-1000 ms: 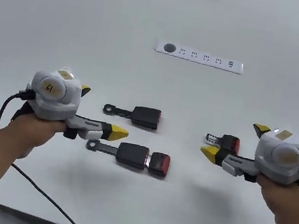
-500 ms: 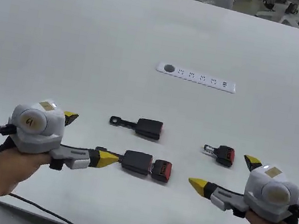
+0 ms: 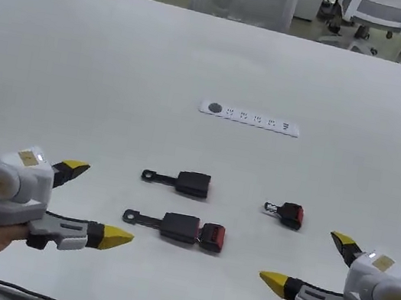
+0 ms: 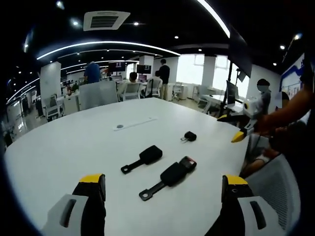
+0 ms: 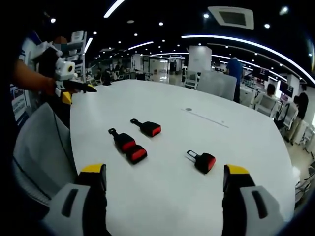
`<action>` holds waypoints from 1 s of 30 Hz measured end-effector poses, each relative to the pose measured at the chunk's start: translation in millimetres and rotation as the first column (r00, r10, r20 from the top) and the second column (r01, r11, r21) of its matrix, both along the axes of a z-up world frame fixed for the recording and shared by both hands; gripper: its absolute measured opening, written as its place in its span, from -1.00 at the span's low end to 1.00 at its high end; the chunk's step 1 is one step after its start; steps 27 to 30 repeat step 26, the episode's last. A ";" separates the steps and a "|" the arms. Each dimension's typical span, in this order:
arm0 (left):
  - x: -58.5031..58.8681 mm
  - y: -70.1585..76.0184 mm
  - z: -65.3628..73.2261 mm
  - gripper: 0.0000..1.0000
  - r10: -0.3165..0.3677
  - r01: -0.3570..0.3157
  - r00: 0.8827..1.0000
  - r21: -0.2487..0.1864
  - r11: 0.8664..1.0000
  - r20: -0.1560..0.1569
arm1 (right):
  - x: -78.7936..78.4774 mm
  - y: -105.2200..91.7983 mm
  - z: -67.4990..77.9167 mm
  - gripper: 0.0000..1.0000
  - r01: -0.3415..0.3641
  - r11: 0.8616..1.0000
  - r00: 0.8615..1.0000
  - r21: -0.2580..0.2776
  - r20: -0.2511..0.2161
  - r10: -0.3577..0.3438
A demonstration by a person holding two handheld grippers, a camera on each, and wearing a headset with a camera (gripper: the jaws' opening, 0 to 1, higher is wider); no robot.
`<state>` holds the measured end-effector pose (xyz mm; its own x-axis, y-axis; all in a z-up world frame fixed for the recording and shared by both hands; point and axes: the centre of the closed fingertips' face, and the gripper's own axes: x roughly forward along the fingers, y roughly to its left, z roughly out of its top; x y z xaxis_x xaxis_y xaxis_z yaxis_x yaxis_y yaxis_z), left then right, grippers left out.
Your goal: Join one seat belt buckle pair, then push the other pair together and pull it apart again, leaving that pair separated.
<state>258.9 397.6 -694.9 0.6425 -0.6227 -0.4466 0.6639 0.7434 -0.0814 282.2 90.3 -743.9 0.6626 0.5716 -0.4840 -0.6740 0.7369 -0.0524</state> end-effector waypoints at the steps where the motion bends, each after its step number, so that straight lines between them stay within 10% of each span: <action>1: -0.1 1.2 2.0 1.00 -0.018 0.018 1.000 0.012 1.000 0.013 | -1.4 -1.2 0.3 1.00 0.003 1.000 1.000 0.004 -0.006 -0.003; 30: -14.4 22.6 -21.5 1.00 -0.003 0.003 0.999 0.000 1.000 -0.034 | -21.7 17.6 -1.2 0.98 0.032 0.999 0.999 0.025 -0.016 -0.032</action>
